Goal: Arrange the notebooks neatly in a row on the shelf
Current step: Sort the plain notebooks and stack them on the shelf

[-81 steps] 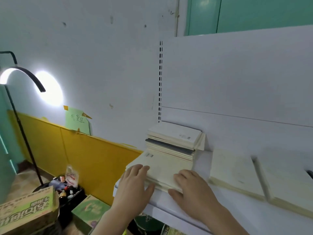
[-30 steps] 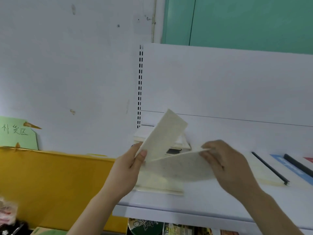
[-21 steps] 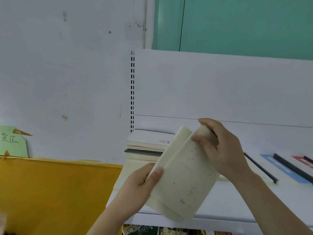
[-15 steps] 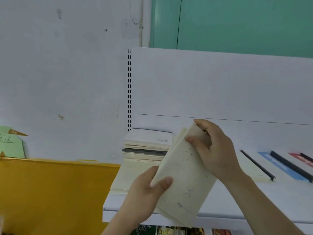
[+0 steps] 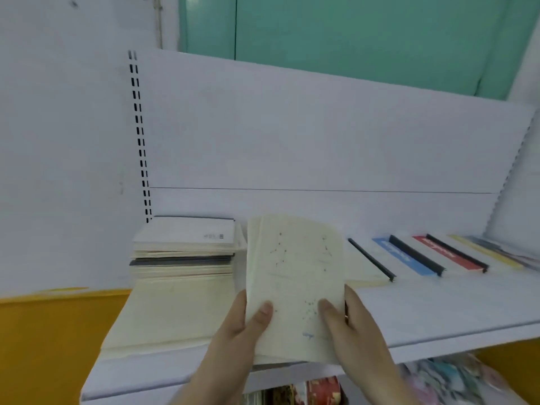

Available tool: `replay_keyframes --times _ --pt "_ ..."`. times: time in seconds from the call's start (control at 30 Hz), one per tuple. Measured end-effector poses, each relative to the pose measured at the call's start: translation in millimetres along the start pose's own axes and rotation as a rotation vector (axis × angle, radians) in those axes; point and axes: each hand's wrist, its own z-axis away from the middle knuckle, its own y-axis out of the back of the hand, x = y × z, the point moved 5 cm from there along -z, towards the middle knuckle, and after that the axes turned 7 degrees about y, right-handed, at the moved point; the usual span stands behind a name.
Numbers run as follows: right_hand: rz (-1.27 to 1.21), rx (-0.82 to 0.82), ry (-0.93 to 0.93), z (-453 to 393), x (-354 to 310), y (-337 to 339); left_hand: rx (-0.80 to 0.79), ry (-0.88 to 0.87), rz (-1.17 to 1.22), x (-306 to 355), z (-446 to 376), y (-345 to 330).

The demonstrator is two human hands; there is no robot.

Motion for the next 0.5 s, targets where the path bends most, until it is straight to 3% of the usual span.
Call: replay_keyframes --times 0.1,0.2,0.37,0.5 --pt "0.055 0.084 -0.046 -4.7 13.4 26.1 -0.136 0.099 -0.164 -12.0 -6.1 -21.8" --pt "0.086 0.142 -0.041 -12.1 25.5 50.3 -0.111 0.073 -0.238 -12.7 -14.7 -44.4" --pt "0.177 0.088 -0.012 -31.0 46.5 67.9 0.174 -0.071 -0.382 -12.1 -42.1 -82.3" --pt "0.243 0.019 0.018 -60.1 63.3 96.3 0.282 -0.114 -0.377 -20.5 -80.3 -109.6"
